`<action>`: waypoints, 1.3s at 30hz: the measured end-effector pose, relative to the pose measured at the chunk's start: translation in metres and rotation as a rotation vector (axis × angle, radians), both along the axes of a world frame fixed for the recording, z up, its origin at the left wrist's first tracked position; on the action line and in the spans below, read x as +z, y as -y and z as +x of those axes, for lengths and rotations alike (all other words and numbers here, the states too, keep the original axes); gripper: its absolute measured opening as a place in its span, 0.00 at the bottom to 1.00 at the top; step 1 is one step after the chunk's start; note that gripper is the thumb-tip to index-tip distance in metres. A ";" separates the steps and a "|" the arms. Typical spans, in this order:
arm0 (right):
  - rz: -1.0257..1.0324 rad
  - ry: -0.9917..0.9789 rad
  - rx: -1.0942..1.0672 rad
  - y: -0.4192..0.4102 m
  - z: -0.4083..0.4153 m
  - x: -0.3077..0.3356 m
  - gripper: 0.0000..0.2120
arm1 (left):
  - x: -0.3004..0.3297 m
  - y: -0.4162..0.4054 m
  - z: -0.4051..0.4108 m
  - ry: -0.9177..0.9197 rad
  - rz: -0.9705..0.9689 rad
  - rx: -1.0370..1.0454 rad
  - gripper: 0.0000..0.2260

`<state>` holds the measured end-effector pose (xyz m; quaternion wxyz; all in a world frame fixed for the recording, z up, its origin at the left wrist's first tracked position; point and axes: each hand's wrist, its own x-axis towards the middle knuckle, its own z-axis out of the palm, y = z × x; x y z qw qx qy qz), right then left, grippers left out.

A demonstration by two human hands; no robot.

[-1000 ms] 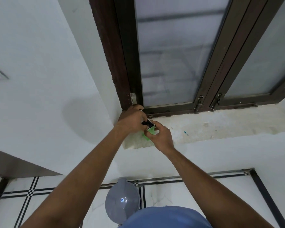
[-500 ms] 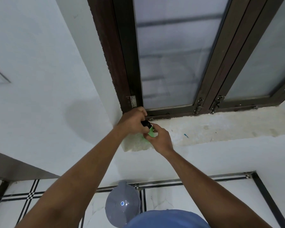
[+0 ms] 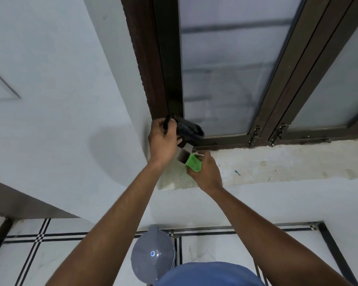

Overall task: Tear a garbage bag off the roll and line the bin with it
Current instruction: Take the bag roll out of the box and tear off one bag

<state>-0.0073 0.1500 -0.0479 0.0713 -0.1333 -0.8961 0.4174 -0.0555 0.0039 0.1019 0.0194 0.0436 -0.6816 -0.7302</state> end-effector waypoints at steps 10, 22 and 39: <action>0.385 0.116 0.259 -0.006 -0.015 -0.014 0.39 | -0.011 0.006 0.006 0.213 0.252 0.078 0.12; -0.820 -0.162 -0.115 -0.015 0.058 0.091 0.27 | -0.021 -0.001 0.019 0.192 -0.114 -0.106 0.20; -0.883 -0.087 -0.202 -0.017 0.068 0.106 0.07 | -0.037 0.005 0.052 0.551 0.384 -0.373 0.19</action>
